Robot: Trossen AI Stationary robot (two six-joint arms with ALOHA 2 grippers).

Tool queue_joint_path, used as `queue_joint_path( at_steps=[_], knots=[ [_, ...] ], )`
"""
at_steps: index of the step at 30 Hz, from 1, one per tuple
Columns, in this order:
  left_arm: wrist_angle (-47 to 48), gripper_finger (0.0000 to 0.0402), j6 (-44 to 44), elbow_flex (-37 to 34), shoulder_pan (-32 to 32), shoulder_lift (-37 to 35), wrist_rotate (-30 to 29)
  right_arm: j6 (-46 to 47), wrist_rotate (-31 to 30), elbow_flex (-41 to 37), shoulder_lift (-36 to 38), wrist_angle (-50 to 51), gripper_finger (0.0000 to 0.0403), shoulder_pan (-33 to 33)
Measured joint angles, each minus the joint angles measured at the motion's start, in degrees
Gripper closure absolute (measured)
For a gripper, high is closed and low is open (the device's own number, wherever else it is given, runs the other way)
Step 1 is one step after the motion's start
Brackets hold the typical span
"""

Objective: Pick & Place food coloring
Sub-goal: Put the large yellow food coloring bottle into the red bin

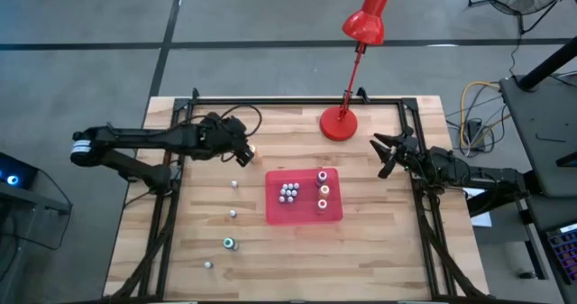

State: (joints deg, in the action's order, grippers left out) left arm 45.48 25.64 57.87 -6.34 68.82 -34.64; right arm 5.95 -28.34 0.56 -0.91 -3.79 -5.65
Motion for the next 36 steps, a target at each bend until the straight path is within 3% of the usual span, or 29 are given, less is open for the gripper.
queue_joint_path(
  at_steps=[14,36],
  knots=[
    [-4.4,0.0159,4.6,0.0,-1.6,12.5,1.0,0.0,0.0,0.0,0.0,0.0,0.0275,0.0],
    [-8.6,0.0159,8.9,-0.9,-3.3,19.3,6.7,0.0,0.0,0.0,0.0,0.0,0.0275,0.0]
  ],
)
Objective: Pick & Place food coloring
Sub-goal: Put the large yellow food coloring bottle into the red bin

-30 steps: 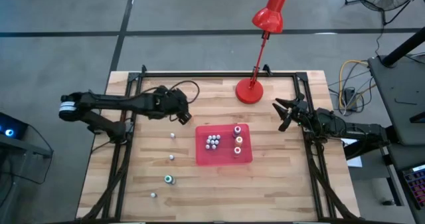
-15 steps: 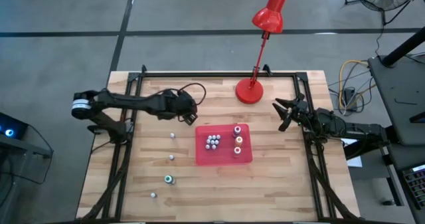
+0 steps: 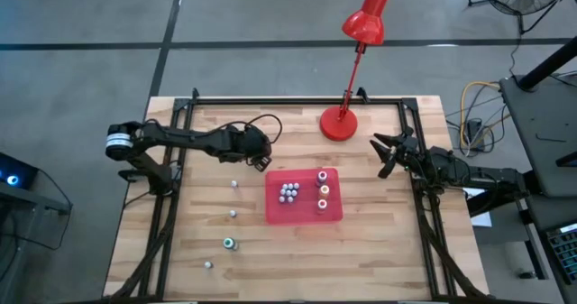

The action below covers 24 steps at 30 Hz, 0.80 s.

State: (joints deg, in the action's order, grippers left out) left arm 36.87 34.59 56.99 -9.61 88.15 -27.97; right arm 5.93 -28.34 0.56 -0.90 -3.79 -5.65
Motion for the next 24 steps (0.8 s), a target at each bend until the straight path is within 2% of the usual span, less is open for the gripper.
queue_joint_path(
  at_steps=[11,18,24],
  knots=[
    [-2.0,0.0163,1.6,-3.3,-0.1,-0.4,1.3,0.0,0.0,0.0,0.0,0.0,0.0275,0.0],
    [-2.3,0.0188,1.7,-3.0,-0.1,-0.4,1.3,0.0,0.0,0.0,0.0,0.0,0.0275,0.0],
    [-2.2,0.0227,2.0,-3.0,-0.1,-0.4,2.4,0.0,0.0,0.0,0.0,0.0,0.0275,0.0]
  ],
)
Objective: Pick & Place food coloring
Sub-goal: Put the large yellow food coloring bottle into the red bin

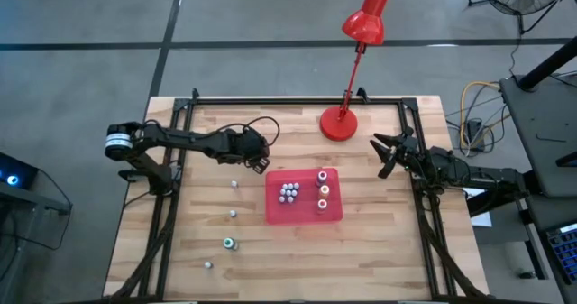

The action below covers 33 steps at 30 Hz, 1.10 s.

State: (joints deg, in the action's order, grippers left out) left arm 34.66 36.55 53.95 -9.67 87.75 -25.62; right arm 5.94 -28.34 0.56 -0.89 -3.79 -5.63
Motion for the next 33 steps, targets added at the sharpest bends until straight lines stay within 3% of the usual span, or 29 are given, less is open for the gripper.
queue_joint_path(
  at_steps=[8,24,33],
  knots=[
    [0.1,0.0269,0.0,0.0,0.0,0.0,1.1,0.0,0.0,0.0,0.0,0.0,0.0275,0.0],
    [4.0,0.0271,-1.5,3.3,0.0,-1.7,2.0,0.0,0.0,0.0,0.0,0.0,0.0275,0.0],
    [8.6,0.0272,-6.2,9.9,0.1,-3.5,5.7,0.0,0.0,0.0,0.0,0.0,0.0275,0.0]
  ],
)
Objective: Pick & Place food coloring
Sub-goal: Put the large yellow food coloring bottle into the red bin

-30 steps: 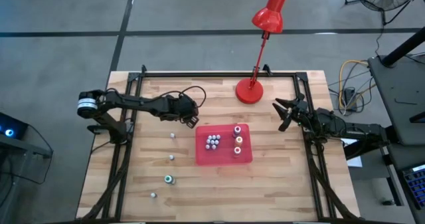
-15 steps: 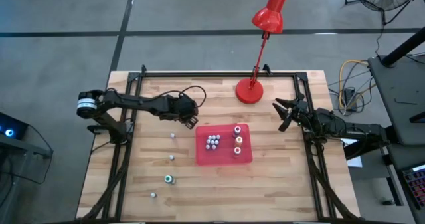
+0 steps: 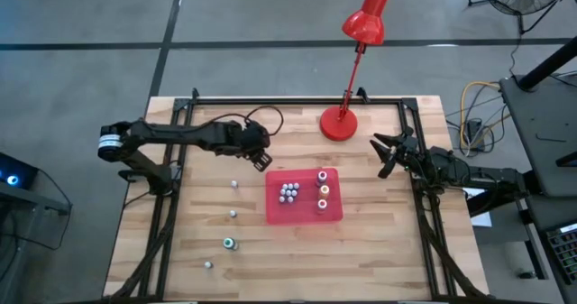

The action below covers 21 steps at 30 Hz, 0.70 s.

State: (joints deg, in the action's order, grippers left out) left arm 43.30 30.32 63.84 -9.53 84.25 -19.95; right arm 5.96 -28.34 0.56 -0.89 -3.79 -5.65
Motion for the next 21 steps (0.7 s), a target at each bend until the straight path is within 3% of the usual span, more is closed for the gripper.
queue_joint_path(
  at_steps=[9,21],
  knots=[
    [8.3,0.0273,-5.9,10.8,1.4,0.0,2.3,0.0,0.0,0.0,0.0,0.0,0.0275,0.0],
    [8.4,0.0274,-16.5,19.3,5.2,3.2,7.7,0.0,0.0,0.0,0.0,0.0,0.0275,0.0]
  ],
)
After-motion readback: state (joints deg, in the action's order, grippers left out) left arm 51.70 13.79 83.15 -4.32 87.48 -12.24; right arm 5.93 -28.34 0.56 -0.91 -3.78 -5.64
